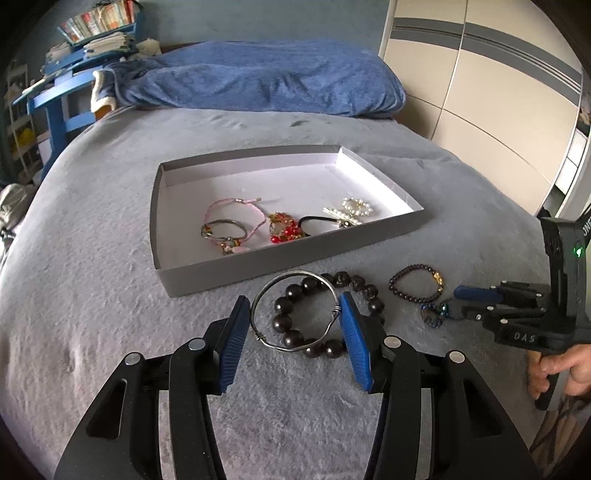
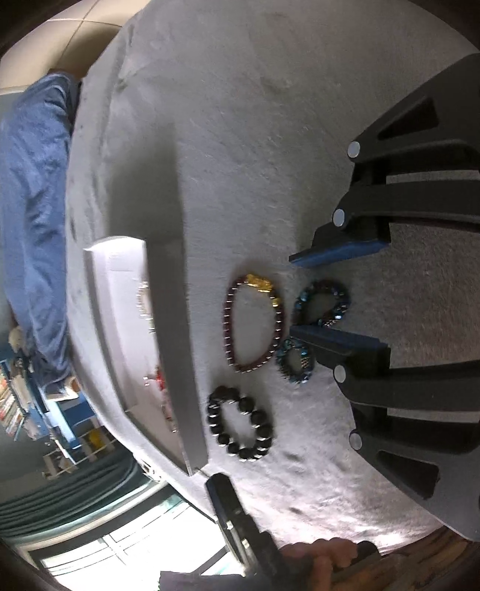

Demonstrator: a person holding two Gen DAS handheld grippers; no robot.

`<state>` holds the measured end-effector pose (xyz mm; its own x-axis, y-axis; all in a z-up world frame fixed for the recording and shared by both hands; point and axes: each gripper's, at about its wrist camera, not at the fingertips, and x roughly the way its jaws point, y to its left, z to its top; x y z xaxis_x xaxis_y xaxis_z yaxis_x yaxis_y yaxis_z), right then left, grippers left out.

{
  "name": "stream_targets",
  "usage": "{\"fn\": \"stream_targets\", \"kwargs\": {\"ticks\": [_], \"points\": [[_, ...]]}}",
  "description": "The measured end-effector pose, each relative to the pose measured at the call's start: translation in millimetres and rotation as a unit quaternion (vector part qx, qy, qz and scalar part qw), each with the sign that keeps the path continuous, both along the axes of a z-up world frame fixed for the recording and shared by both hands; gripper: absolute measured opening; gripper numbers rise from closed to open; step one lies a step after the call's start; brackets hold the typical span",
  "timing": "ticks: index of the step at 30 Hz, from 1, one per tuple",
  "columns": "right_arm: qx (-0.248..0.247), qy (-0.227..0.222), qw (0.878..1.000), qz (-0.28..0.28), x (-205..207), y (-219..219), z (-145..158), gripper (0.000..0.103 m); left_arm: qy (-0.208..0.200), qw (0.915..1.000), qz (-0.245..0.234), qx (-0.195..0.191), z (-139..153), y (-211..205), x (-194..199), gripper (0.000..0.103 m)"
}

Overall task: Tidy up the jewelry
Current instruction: 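Lift the bangle with the left gripper while the right gripper lifts the blue bracelet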

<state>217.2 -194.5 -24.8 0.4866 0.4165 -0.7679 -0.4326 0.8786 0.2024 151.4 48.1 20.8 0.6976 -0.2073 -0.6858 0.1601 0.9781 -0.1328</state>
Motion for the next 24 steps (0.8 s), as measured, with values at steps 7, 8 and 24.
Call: {"fn": "stream_targets", "kwargs": {"ticks": [7,8,24], "points": [[0.005,0.002,0.999,0.042,-7.1,9.9,1.7,0.007,0.001,1.0,0.002,-0.005,1.6,-1.5,1.6,0.051],[0.006,0.002,0.999,0.043,-8.1,10.2,2.3,0.007,0.0,1.0,0.001,-0.005,2.5,-2.2,1.7,0.051],[0.063,-0.081,0.994,0.039,-14.8,16.2,66.1,0.007,-0.007,1.0,0.002,0.004,16.8,-12.6,-0.9,0.051]]}}
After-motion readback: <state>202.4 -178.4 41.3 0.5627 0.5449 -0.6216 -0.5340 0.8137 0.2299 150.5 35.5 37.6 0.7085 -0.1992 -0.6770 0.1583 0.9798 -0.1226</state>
